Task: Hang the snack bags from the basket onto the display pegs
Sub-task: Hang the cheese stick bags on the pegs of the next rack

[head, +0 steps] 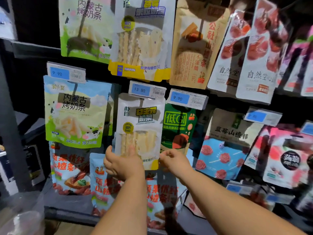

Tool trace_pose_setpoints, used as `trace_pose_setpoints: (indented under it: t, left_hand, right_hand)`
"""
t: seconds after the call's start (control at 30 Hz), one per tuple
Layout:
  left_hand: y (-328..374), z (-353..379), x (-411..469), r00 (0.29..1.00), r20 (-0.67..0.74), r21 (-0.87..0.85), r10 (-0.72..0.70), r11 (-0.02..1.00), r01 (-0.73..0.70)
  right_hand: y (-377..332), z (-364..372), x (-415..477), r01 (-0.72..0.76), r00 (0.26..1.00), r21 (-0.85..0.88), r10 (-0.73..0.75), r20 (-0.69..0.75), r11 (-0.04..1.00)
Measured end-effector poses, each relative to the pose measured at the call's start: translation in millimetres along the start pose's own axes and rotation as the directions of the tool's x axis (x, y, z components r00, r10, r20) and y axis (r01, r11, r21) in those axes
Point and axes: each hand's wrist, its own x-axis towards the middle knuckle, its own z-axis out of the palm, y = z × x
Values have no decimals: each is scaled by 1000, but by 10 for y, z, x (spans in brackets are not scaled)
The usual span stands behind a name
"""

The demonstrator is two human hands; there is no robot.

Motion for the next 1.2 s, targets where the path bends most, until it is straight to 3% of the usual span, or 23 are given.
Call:
trace_pose_setpoints:
  t: [0.13, 0.23, 0.37, 0.47, 0.63, 0.77, 0.9, 1.03, 1.1, 1.2]
  left_hand:
    - [63, 199, -365, 981, 51, -24, 185, 983, -184]
    - [77, 417, -778, 895, 257, -70, 366, 930, -360]
    - [129, 616, -1441, 675, 609, -92, 416, 883, -461]
    - [36, 717, -1842, 496, 754, -103, 429, 824, -556]
    - [-163, 945, -2452, 224, 950, -32, 218, 781, -624]
    - [-206, 1144, -3251, -32, 994, -96, 100, 741, -664]
    - [-282, 1381, -4126, -231, 971, -199, 54, 720, -665]
    - [-394, 1546, -4954, -436, 900, -309, 13, 725, -616]
    - [-460, 1622, -5322, -496, 868, -339, -3, 725, -599]
    - [-551, 1745, -5784, -528, 848, -421, 40, 655, -628]
  right_hand:
    - [106, -404, -128, -20, 999, 48, 21, -41, 999]
    - [160, -847, -256, -13, 997, 109, 21, -68, 994]
    - [460, -1505, -430, 6, 990, 36, -1, -138, 999]
    - [735, -1980, -703, -37, 985, 29, 41, -166, 999]
    - [1227, -2954, -1243, -115, 958, -9, 109, -264, 993]
    - [1876, -3827, -1821, -236, 875, 59, 238, -421, 970]
    - [2569, -4533, -2466, -373, 745, 80, 350, -568, 924]
    - [3137, -5010, -3016, -504, 652, 103, 456, -606, 858]
    - [3389, -5175, -3238, -567, 619, 107, 509, -598, 817]
    - [3744, -5345, -3450, -650, 596, 95, 583, -552, 754]
